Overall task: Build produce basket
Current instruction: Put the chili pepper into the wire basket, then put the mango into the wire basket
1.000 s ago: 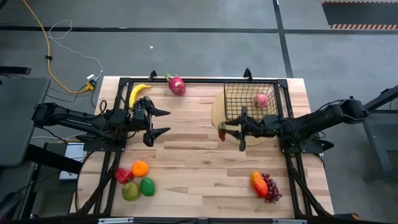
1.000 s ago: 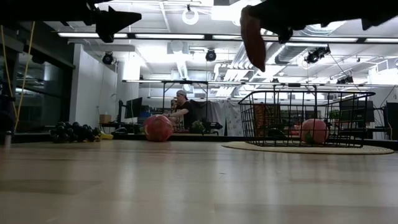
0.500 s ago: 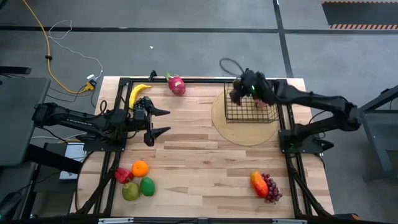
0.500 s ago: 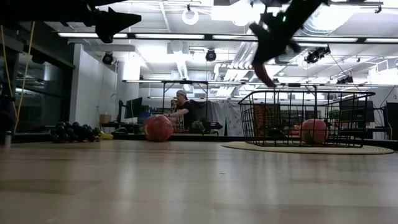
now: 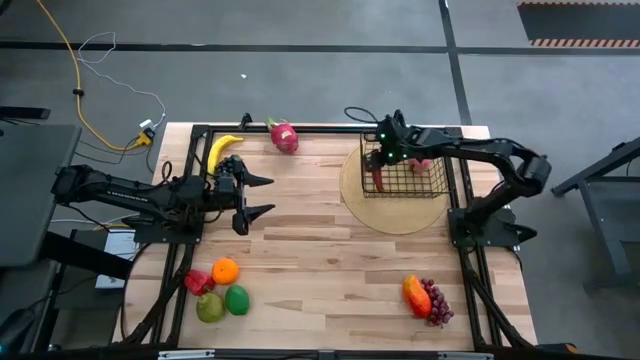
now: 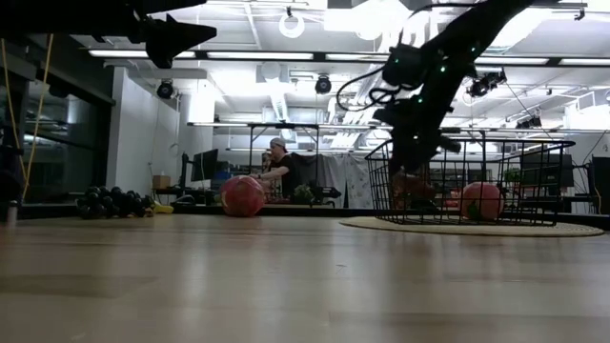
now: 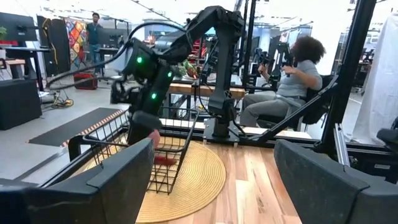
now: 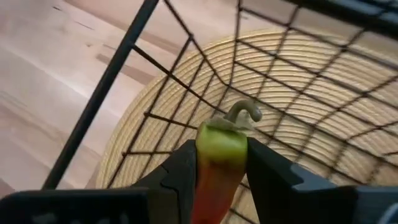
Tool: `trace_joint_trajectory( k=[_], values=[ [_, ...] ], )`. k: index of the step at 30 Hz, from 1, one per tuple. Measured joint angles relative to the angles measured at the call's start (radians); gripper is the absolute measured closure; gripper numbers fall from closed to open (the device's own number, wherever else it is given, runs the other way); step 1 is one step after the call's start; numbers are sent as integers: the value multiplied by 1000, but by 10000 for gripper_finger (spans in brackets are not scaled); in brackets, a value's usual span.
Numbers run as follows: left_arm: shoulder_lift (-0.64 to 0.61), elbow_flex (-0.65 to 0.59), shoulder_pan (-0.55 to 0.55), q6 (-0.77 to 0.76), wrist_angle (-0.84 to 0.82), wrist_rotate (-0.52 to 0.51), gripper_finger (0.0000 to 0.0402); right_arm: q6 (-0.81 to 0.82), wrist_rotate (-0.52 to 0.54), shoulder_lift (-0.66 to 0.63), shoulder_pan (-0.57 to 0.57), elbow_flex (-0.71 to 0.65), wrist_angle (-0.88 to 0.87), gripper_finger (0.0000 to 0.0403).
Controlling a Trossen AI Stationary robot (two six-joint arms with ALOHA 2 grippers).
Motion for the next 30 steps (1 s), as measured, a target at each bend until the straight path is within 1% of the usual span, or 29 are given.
trace_joint_trajectory(
  k=[4, 8, 14, 16, 19, 26, 30],
  values=[
    [0, 0, 0, -6, 0, 0, 82, 49, 2, 61, 10, 0, 34, 293],
    [0, 0, 0, -16, 0, 0, 82, 55, -1, 107, 11, 0, 36, 293],
    [0, 0, 0, -16, 0, 0, 82, 55, 6, 131, 11, 0, 48, 292],
    [0, 0, 0, -18, 0, 0, 82, 51, 6, 132, 11, 0, 55, 285],
    [0, 0, 0, -19, 0, 0, 82, 39, 7, 132, 11, 0, 64, 260],
    [0, 0, 0, -18, 0, 0, 82, -7, 11, 129, 11, 0, 56, 177],
    [0, 0, 0, -17, 1, -1, 82, -63, 20, 82, 11, 0, 1, 151]
  ],
)
